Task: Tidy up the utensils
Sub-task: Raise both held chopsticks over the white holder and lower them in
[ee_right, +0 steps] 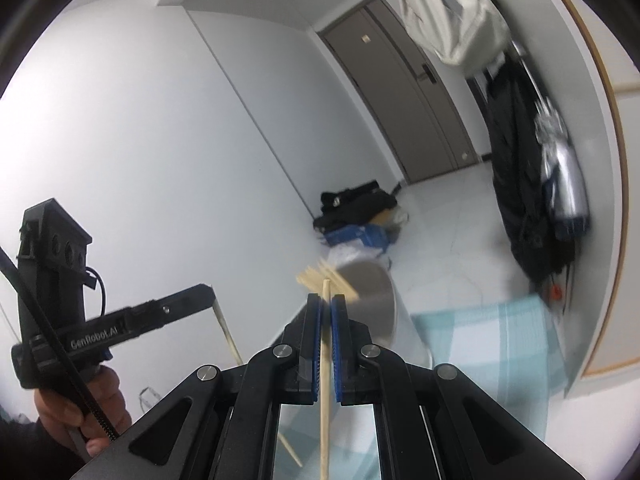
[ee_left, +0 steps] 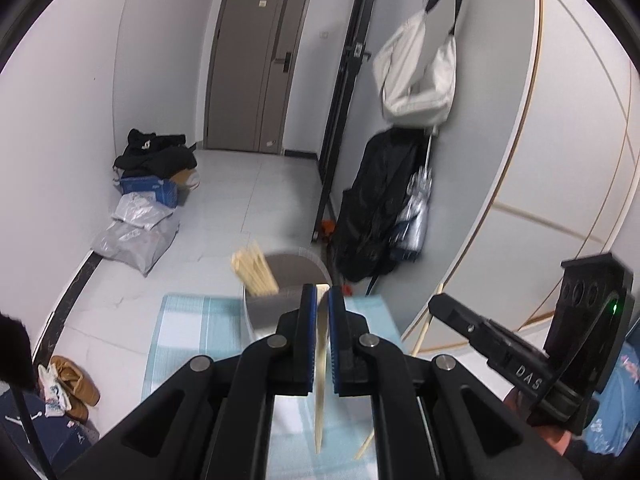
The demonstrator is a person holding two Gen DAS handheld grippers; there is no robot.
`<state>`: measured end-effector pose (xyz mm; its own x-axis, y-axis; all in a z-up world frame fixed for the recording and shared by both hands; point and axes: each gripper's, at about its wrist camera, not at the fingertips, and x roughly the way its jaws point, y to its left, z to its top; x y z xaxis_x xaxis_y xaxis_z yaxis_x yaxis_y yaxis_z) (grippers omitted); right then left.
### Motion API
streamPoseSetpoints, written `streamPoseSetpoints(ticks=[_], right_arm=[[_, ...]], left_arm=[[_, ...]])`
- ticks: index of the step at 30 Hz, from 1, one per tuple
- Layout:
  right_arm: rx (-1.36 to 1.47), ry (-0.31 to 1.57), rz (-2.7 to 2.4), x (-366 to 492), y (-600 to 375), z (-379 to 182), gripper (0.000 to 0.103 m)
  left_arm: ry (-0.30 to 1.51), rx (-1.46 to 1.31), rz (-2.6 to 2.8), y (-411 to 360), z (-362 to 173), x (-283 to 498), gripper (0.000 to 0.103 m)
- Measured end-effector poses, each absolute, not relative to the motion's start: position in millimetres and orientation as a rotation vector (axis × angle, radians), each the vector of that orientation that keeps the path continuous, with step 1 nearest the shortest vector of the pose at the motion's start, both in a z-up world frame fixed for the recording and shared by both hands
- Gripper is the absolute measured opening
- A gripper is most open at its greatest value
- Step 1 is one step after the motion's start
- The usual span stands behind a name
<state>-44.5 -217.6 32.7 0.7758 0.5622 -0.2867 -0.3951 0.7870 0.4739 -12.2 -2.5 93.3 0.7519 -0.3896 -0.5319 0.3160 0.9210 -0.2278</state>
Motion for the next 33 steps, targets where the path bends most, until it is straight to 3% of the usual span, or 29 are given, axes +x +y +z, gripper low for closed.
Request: streamPoseSetpoints(ticks=[7, 16, 33], right_arm=[[0.341, 0.363, 0.531, -12.0, -212.8, 82.4, 0.004], [0.232, 0.273, 0.526, 51.5, -188.7, 124.9, 0.004], [0.083, 0.274, 0.521, 121.9, -157.5, 81.7, 0.004]], left_arm=[[0.53, -0.198, -0.403, 9.9, 136.2, 21.9, 0.002], [0.447, -0.229, -0.377, 19.8, 145.4, 66.9, 0.002], [0.388, -0.218, -0.381, 19.0, 82.4, 114.0, 0.002]])
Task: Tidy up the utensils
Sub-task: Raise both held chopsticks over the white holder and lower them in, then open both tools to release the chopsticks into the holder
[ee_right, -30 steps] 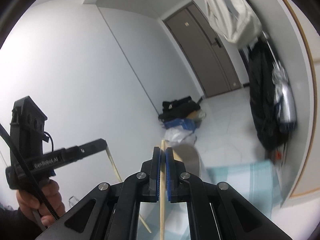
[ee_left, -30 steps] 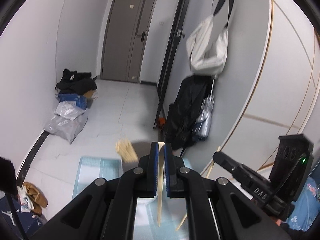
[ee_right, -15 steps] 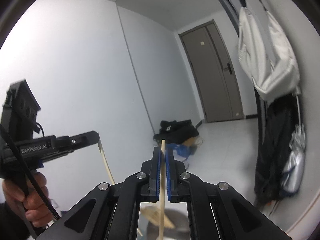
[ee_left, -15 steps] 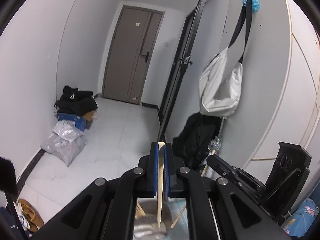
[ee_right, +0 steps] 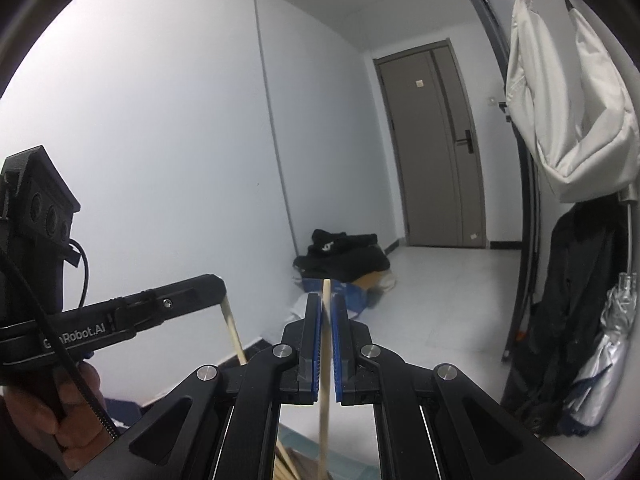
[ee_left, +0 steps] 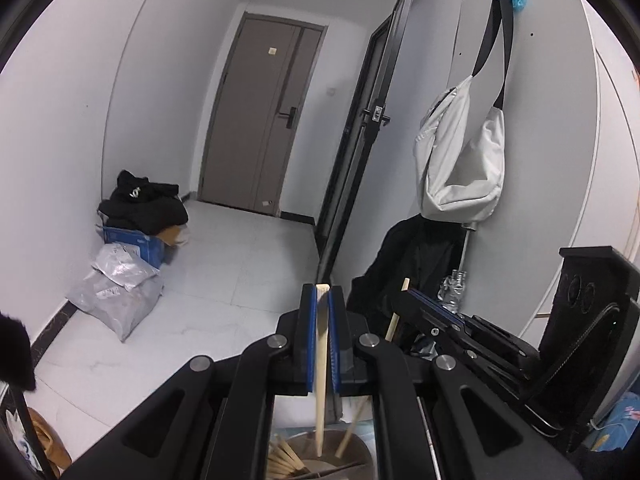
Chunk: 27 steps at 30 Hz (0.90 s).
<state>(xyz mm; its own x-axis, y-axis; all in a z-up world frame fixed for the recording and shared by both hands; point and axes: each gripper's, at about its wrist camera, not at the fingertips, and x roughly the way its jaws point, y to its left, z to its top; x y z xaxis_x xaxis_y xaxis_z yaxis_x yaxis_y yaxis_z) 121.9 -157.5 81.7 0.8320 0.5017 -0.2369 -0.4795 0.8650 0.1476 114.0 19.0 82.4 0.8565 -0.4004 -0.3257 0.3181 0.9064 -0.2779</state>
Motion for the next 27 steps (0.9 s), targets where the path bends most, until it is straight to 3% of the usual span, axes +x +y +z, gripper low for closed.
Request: streamPoseSetpoints(ticks=[27], right_arm=[[-0.068, 0.373, 0.627, 125.5, -137.6, 34.1, 0.005]], left_arm=[[0.519, -0.23, -0.405, 19.8, 39.9, 114.3, 0.003]])
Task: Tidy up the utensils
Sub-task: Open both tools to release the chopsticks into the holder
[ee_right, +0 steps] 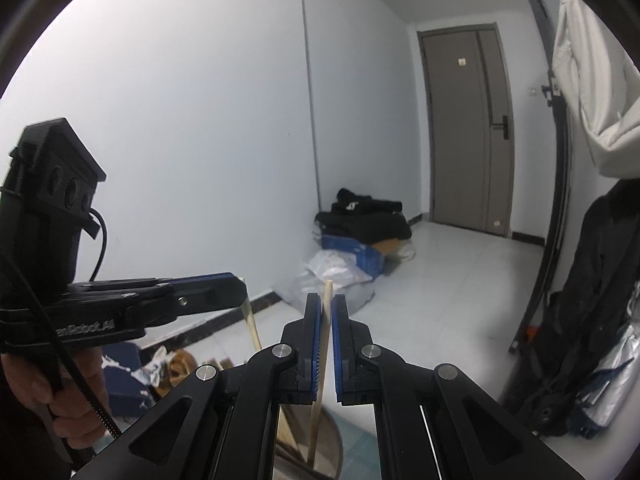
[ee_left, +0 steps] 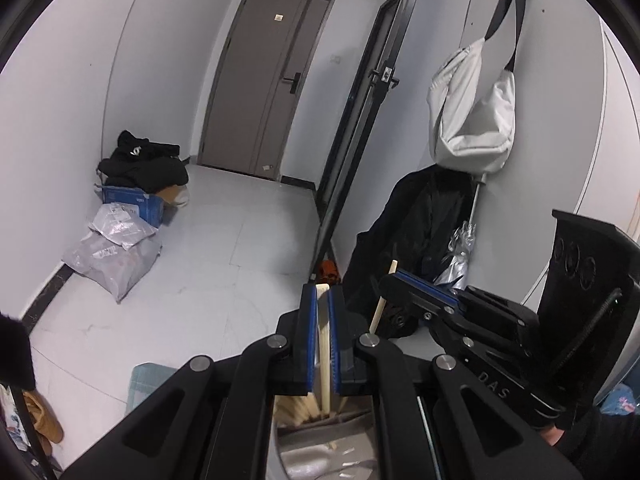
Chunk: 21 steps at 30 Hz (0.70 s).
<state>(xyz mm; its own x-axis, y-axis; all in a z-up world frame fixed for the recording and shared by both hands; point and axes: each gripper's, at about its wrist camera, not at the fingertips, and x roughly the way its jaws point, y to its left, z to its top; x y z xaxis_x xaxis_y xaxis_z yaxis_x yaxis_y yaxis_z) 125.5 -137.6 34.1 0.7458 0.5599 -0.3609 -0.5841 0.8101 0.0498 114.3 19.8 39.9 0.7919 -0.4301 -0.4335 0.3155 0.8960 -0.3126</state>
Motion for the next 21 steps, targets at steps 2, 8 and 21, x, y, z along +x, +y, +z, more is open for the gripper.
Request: streamPoseSetpoints(ticks=[2, 8, 21], right_arm=[[-0.074, 0.394, 0.635, 126.6, -136.1, 28.6, 0.005], [-0.079, 0.464, 0.632, 125.7, -131.9, 7.9, 0.007], [0.053, 0.496, 0.564, 85.9, -160.5, 19.4, 0.026]], left_arm=[[0.536, -0.231, -0.419, 20.1, 38.2, 113.3, 0.003], [0.613, -0.22, -0.426, 23.6, 31.3, 113.4, 0.003], [0.658, -0.232, -0.246, 41.1, 50.3, 87.6, 0.053]])
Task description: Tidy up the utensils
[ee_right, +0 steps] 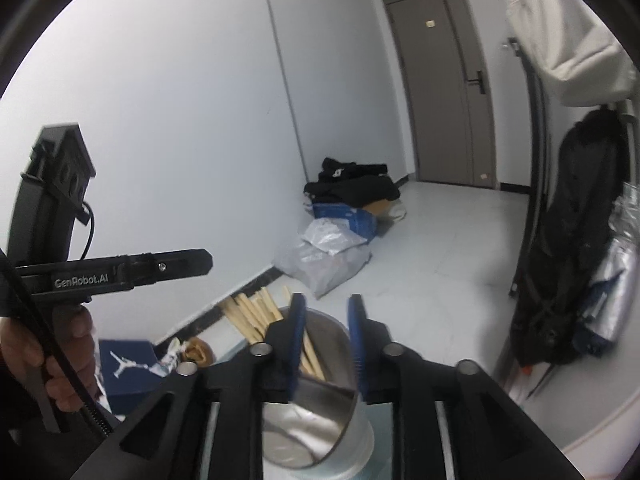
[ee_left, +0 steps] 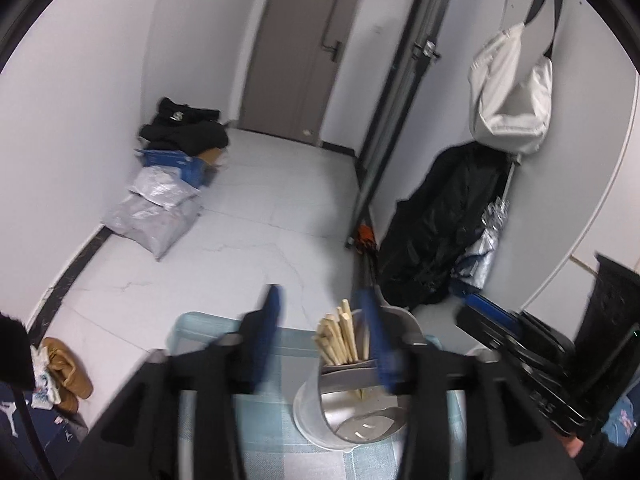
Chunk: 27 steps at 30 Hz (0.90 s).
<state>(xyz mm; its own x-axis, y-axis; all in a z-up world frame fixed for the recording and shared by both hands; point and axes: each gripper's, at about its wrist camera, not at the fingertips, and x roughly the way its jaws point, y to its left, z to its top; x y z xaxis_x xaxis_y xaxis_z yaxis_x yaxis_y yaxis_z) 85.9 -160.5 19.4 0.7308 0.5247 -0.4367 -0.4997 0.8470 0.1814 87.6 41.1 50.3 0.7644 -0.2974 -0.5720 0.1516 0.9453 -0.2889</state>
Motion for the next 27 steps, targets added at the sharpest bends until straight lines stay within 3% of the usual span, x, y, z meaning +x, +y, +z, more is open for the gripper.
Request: streamPoseSetpoints(ticks=[1, 7, 12, 16, 27], right_arm=[[0.061, 0.492, 0.559, 80.5, -162.5, 21.1, 0.031], [0.104, 0.454, 0.521, 37.3, -171.6, 36.2, 0.048], [0.129, 0.437, 0.499, 3.5, -177.3, 41.6, 0.049], [0.136, 0.405, 0.457, -20.8, -180.1, 44.2, 0.068], [0.15, 0.369, 0.351, -59.0, -187.6, 34.5, 0.084]], left_arm=[[0.638, -0.234, -0.229, 42.9, 54.7, 81.5, 0.063], [0.549, -0.225, -0.172, 47.3, 74.8, 46.4, 0.079], [0.47, -0.186, -0.16, 41.5, 78.6, 19.7, 0.082], [0.442, -0.139, -0.154, 34.0, 76.6, 2.2, 0.083], [0.439, -0.156, -0.123, 35.4, 57.5, -22.2, 0.09]])
